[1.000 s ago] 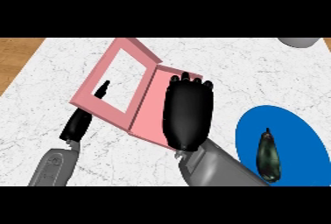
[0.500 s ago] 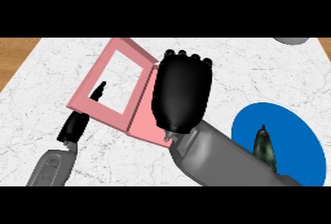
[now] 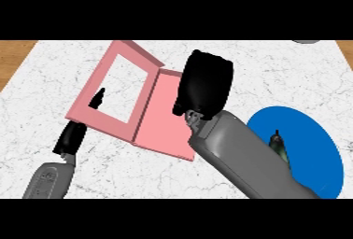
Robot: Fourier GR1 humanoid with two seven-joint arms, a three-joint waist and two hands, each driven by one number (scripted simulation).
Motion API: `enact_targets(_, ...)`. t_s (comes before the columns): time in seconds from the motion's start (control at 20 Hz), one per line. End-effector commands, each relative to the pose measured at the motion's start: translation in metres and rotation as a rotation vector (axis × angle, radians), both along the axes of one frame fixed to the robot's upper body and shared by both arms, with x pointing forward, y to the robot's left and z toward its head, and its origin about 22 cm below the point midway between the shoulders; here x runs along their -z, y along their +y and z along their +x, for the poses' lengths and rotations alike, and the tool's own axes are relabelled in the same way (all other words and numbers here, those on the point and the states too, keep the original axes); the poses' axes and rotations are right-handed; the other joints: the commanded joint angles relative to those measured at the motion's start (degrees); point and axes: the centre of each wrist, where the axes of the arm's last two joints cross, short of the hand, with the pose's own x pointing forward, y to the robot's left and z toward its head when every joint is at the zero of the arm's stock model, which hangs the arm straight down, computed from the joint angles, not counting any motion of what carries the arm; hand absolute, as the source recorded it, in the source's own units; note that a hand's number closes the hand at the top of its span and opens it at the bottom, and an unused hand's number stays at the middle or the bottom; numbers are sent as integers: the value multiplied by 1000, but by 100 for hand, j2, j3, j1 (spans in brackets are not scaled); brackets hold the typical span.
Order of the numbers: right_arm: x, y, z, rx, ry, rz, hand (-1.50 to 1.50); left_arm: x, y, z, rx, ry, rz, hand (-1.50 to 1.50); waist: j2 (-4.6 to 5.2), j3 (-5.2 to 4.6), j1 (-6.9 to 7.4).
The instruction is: Pick the tomato from the plate and place it in the cardboard box
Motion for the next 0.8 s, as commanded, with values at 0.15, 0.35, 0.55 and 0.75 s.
enact_targets(0.15, 25, 8, -3, 128, 237, 209, -150, 4, -12, 0, -11, -18, 2, 0, 25, 11, -84)
enact_targets(0.35, 14, 18, -6, 30, -3, 356, -150, 3, -6, -1, -7, -12, 5, 0, 44, 13, -58)
enact_targets(0.55, -6, 9, -8, -43, -225, 530, -150, -4, 3, -3, -10, -11, 6, 0, 21, 23, -70)
enact_targets(0.75, 1, -3, 2, 2, -290, 680, -150, -10, 6, 2, -4, -19, 14, 0, 66, 21, -63)
